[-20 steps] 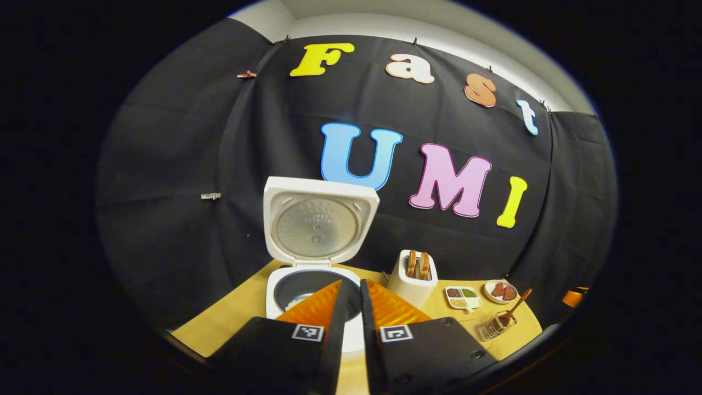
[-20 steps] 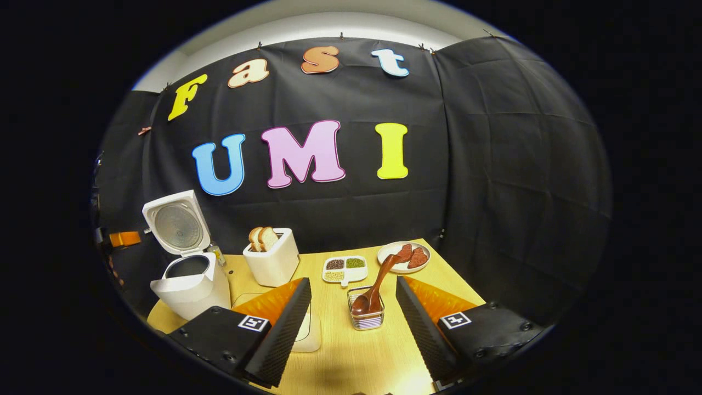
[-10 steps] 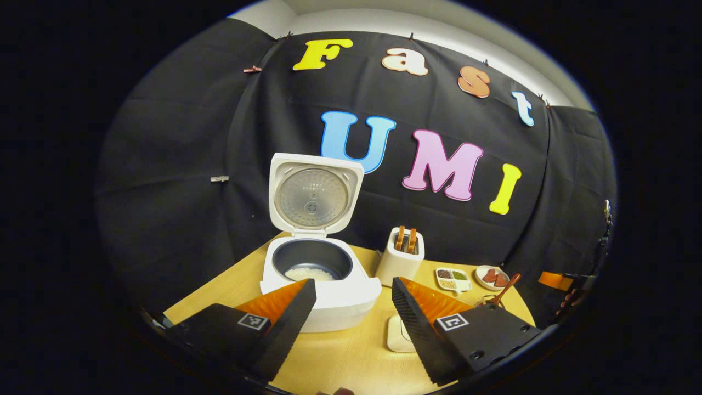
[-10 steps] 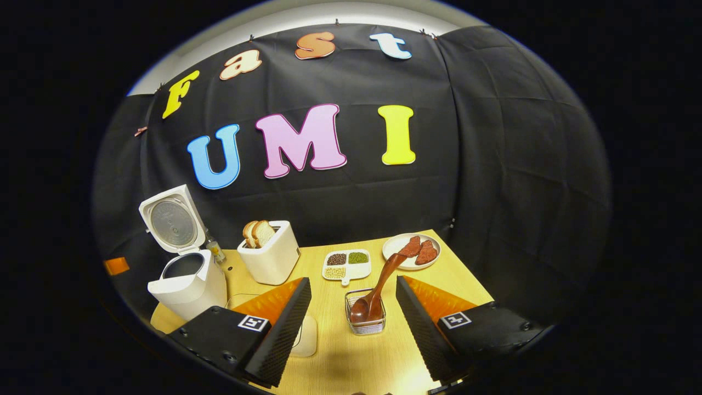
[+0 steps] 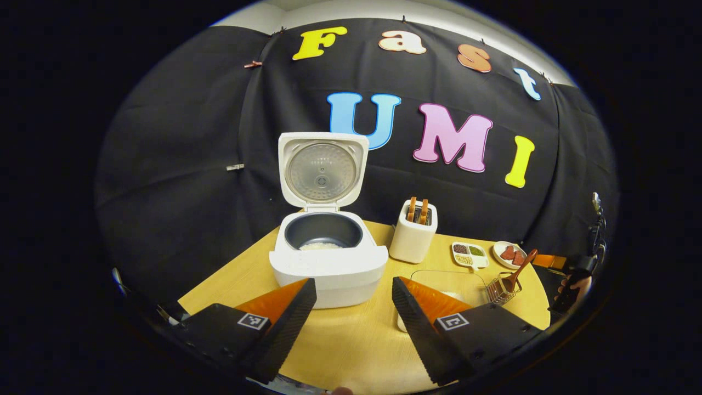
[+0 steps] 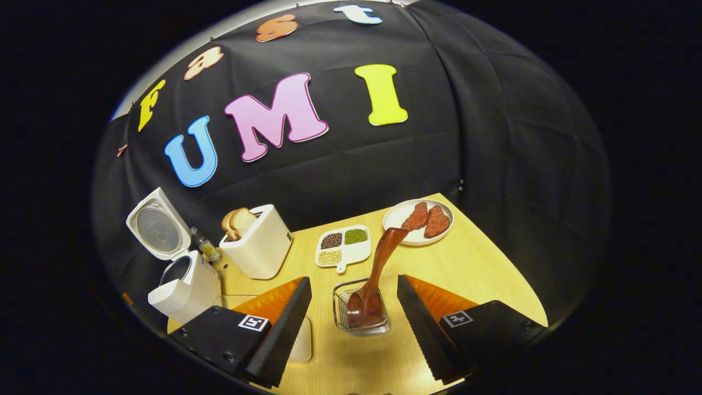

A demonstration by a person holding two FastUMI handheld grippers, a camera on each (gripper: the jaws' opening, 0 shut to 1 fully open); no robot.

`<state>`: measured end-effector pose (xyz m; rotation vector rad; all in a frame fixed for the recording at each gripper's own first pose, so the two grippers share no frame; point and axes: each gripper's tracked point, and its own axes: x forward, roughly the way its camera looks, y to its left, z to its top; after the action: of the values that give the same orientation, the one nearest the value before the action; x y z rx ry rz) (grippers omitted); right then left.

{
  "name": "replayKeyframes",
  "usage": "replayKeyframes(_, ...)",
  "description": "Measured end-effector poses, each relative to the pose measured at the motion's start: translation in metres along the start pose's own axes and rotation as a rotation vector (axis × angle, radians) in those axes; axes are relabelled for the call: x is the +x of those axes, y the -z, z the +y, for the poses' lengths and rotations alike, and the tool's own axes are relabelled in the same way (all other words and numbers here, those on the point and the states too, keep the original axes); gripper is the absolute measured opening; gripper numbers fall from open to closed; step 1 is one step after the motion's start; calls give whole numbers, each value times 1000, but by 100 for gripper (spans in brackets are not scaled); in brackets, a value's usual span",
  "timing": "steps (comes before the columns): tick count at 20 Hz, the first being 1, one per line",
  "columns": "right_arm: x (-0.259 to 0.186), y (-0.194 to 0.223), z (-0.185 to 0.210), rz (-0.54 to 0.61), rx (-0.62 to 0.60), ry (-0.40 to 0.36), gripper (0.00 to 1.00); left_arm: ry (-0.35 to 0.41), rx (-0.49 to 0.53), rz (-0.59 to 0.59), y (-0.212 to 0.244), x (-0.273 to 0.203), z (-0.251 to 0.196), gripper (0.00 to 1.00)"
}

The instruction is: Close the left gripper, press the button to open the rice cooker; take a wooden spoon from the chopstick holder with the right hand, scoop a spoonful of rice and pour it into the rice cooker, then put the wooden spoon back into the chopstick holder.

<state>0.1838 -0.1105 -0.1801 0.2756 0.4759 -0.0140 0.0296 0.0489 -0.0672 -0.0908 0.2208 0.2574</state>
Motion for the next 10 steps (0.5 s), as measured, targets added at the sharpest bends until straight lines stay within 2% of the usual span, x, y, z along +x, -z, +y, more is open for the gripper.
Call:
replayKeyframes(2, 28, 7, -7, 34, 34, -1, 98, -20, 7, 28, 12, 0, -3, 96)
replayKeyframes(5, 68, 11, -15, 74, 78, 12, 99, -21, -64, 70, 24, -1, -11, 96)
replayKeyframes(8, 99, 17, -22, 110, 125, 25, 98, -60, -94, 94, 38, 4, -11, 96)
replayKeyframes(10, 117, 24, -26, 136, 155, 31, 93, -74, -96, 114, 48, 1, -13, 96)
